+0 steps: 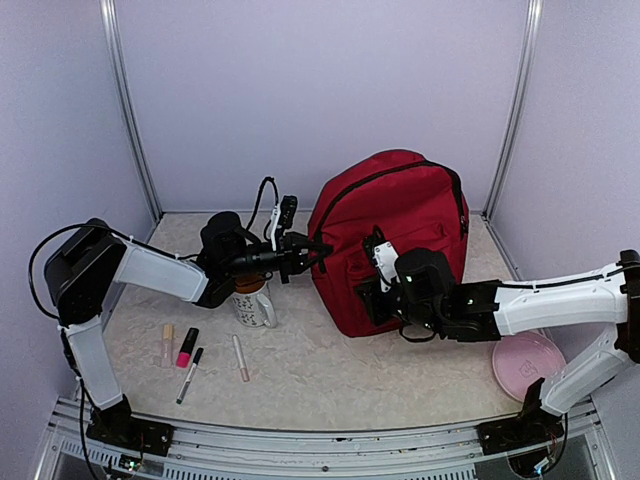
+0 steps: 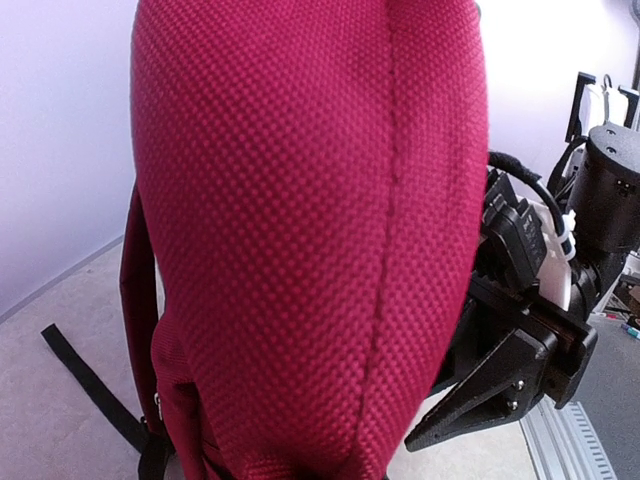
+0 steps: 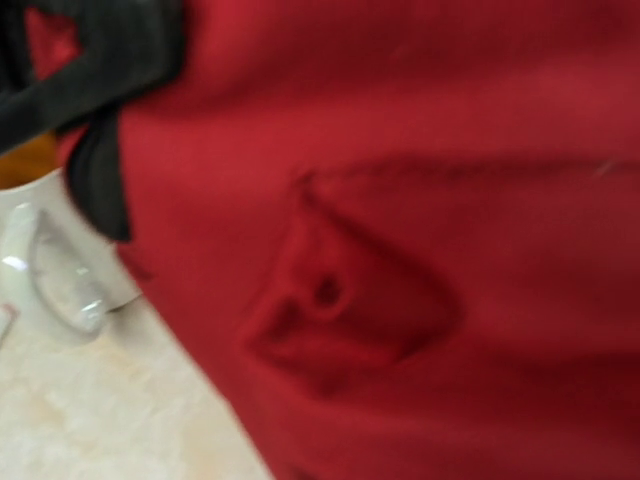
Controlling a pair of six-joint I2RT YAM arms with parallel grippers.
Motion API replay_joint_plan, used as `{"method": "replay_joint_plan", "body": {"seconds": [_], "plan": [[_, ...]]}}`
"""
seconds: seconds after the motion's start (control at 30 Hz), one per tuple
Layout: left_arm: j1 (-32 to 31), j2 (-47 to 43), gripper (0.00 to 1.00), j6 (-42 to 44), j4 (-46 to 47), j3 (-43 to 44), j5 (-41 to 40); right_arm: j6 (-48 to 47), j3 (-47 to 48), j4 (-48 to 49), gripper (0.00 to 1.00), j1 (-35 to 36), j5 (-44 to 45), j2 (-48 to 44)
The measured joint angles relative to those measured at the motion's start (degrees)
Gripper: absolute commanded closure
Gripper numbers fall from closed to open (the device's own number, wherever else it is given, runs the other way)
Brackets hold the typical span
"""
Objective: Pack the student bag
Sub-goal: Pick up the lower front pocket of the student bag.
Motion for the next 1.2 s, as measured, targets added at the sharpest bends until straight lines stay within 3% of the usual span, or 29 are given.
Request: {"method": "replay_joint_plan", "body": {"seconds": [0.17, 0.3, 0.57, 0.73, 1.03, 1.2], "plan": [[-0.20, -0.04, 1.00, 0.24, 0.00, 0.00, 0.55, -2.43, 0.00, 0.11, 0.78, -0.39, 2.19, 0.00], [-0.24, -0.04, 1.00, 0.44, 0.00, 0.00, 0.90, -3.98, 0.46, -1.46, 0.74, -1.57, 1.22, -0.02], [-0.26, -0.04, 1.00, 0.79, 0.00, 0.00, 1.22, -8.68, 0.61, -5.75, 0.72, -5.60, -13.81, -7.02], [-0.37, -0.07, 1.00, 1.29, -0.04, 0.00, 1.36, -9.62, -0.57, -5.97, 0.66, -7.23, -16.79, -10.69], [-0.59, -0.07, 1.00, 2.05, -0.11, 0.00, 1.51, -9.77, -1.16, -5.09, 0.71, -7.80, -22.34, -4.28], [-0.63, -0.07, 1.00, 2.56, -0.17, 0.00, 1.64, -6.80, -2.95, -0.37, 0.69, -7.10, -21.35, -2.51]]}}
